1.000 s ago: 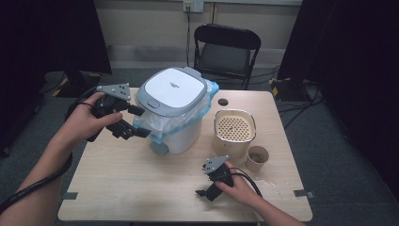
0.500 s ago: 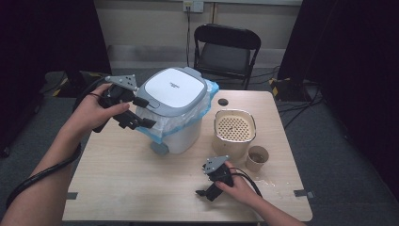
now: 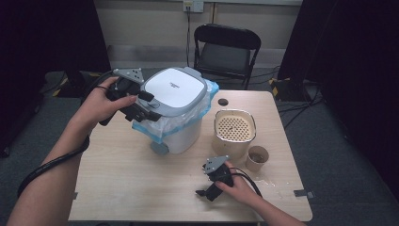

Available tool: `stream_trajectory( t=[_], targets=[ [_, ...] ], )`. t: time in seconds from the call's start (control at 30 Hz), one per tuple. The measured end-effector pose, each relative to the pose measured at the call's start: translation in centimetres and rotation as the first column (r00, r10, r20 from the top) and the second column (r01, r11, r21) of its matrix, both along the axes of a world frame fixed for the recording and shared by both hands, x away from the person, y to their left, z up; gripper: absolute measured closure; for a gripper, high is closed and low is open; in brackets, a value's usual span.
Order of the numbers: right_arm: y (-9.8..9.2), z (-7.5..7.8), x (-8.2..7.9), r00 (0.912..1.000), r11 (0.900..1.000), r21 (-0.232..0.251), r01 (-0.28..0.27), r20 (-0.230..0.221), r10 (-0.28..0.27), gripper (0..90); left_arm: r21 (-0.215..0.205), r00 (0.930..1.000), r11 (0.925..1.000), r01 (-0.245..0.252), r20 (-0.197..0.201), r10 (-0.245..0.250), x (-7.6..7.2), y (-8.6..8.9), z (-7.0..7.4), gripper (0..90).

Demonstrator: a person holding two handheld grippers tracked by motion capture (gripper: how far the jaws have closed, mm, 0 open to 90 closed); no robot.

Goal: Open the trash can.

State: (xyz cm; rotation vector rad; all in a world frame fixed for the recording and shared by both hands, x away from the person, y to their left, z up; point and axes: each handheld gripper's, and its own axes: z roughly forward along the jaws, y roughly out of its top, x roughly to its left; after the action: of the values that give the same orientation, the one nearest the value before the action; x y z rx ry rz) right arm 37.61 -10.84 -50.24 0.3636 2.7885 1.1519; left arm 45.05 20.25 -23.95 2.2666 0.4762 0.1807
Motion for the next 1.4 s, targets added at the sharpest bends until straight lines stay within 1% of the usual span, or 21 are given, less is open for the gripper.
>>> stream_trajectory(
  t=[0.03,0.1,0.13,0.2,0.37,0.4,0.5,0.6,0.67,0.73,0.77,0.8,0.87,0.9,0.93,1.0,1.03,1.07,1.17,1.4],
  targets=[
    [0.0,0.0,0.0,1.0000,1.000,0.000,0.000,0.000,0.000,0.0,0.011,1.0000,0.9999,0.005,0.003,-0.005,0.1,0.0,0.0,16.3],
    [0.0,0.0,0.0,1.0000,1.000,0.000,0.000,0.000,0.000,0.0,0.009,1.0000,0.9999,0.010,0.001,-0.010,0.3,-0.2,-0.2,16.3],
    [0.0,0.0,0.0,1.0000,1.000,0.000,-0.001,0.000,0.001,0.0,0.002,1.0000,1.0000,0.000,-0.003,0.001,0.3,-0.3,-0.3,16.4],
    [0.0,0.0,0.0,1.0000,1.000,-0.001,0.000,0.000,0.000,0.0,0.014,1.0000,0.9999,0.006,-0.002,-0.006,0.4,-0.4,-0.5,16.4],
    [0.0,0.0,0.0,1.0000,1.000,0.000,-0.001,0.001,0.001,0.0,0.012,1.0000,0.9999,0.005,-0.006,-0.005,0.6,-0.5,-0.9,15.7],
    [0.0,0.0,0.0,1.0000,1.000,0.000,0.000,0.001,0.000,0.0,0.003,0.9999,1.0000,-0.001,-0.011,0.001,0.6,-0.5,-0.9,15.8],
    [0.0,0.0,0.0,1.0000,1.000,0.000,0.000,0.001,0.000,0.0,0.021,1.0000,0.9998,-0.004,0.000,0.004,0.7,-0.5,-0.9,15.8],
    [0.0,0.0,0.0,1.0000,1.000,0.000,0.001,-0.001,-0.001,0.0,0.028,1.0000,0.9996,-0.005,0.007,0.005,0.6,-0.6,-0.9,15.3],
    [0.0,0.0,0.0,1.0000,1.000,0.000,0.001,0.000,-0.001,0.0,0.030,1.0000,0.9996,0.000,0.008,-0.001,0.7,-0.5,-0.9,15.3],
    [0.0,0.0,0.0,1.0000,1.000,0.000,0.001,0.000,-0.001,0.0,0.019,1.0000,0.9998,-0.006,0.006,0.006,0.6,-0.5,-1.0,15.3],
    [0.0,0.0,0.0,1.0000,1.000,0.000,0.001,-0.001,-0.001,0.0,0.024,1.0000,0.9997,-0.004,0.008,0.004,0.6,-0.5,-1.0,15.3],
    [0.0,0.0,0.0,1.0000,1.000,0.000,0.001,0.000,-0.001,0.0,0.042,0.9999,0.9991,0.002,0.015,-0.003,0.6,-0.5,-0.9,15.3],
    [0.0,0.0,0.0,1.0000,1.000,0.000,0.001,0.000,-0.001,0.0,0.024,0.9999,0.9996,-0.013,0.010,0.013,0.5,-0.6,-1.0,15.3],
    [0.0,0.0,0.0,1.0000,1.000,0.000,0.001,0.000,-0.001,0.0,0.023,0.9998,0.9996,-0.016,0.009,0.016,0.5,-0.6,-1.0,15.3],
    [0.0,0.0,0.0,1.0000,1.000,0.000,0.000,0.000,0.000,0.0,0.033,0.9998,0.9994,-0.010,0.017,0.009,0.5,-0.5,-1.0,15.3],
    [0.0,0.0,0.0,1.0000,1.000,0.000,0.000,0.000,0.000,0.0,0.029,0.9998,0.9995,-0.016,0.015,0.016,0.4,-0.6,-1.1,15.3],
    [0.0,0.0,0.0,1.0000,1.000,0.000,0.001,0.000,-0.001,0.0,0.050,0.9997,0.9987,-0.008,0.025,0.007,0.4,-0.7,-1.0,15.3],
    [0.0,0.0,0.0,1.0000,1.000,0.000,0.001,-0.001,-0.001,0.0,0.041,0.9996,0.9990,-0.016,0.022,0.015,0.4,-0.7,-1.0,15.2],
    [0.0,0.0,0.0,1.0000,1.000,0.000,0.001,-0.001,-0.001,0.0,0.047,0.9996,0.9988,-0.014,0.026,0.013,0.4,-0.7,-1.0,15.1],
    [0.0,0.0,0.0,1.0000,1.000,0.000,0.000,0.000,0.000,0.0,0.018,0.9995,0.9997,-0.015,0.028,0.015,0.2,-0.4,-1.3,15.0]
  ],
)
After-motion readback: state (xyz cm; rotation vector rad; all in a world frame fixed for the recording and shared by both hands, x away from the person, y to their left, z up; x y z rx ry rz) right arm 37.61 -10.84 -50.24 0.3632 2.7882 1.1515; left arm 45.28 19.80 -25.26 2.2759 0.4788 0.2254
